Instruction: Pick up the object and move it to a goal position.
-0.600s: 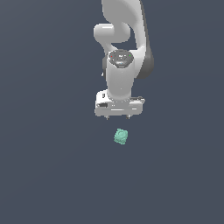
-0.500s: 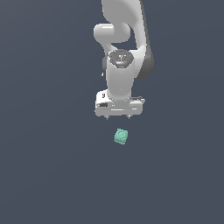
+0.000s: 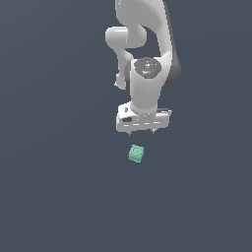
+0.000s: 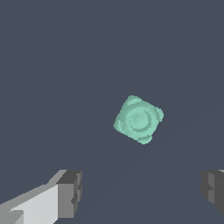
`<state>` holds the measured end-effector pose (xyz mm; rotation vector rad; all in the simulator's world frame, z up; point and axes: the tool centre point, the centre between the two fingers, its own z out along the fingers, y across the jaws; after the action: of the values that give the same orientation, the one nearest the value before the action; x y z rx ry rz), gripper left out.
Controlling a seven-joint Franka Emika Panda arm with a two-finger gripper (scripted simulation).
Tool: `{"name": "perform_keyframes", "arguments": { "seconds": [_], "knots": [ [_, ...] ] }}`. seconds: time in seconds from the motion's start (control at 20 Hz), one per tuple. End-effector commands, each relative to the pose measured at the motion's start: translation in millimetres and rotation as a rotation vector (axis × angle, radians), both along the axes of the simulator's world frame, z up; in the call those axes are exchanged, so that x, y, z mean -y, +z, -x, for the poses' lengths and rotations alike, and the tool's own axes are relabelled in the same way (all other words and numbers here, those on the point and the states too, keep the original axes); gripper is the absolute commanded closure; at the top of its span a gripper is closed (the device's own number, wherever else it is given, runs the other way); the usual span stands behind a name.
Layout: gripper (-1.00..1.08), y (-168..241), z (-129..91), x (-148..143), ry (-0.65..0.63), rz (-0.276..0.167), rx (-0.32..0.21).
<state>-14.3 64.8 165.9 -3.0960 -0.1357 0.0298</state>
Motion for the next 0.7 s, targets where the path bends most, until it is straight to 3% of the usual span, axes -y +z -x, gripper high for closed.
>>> {"name": "perform_keyframes", "arguments": {
  "seconds": [0.0, 0.65],
  "knots": [
    [-0.92, 0, 0, -2, 0.004, -0.002, 0.000],
    [-0.92, -18, -9, 3, -0.122, 0.007, 0.000]
  ]
}}
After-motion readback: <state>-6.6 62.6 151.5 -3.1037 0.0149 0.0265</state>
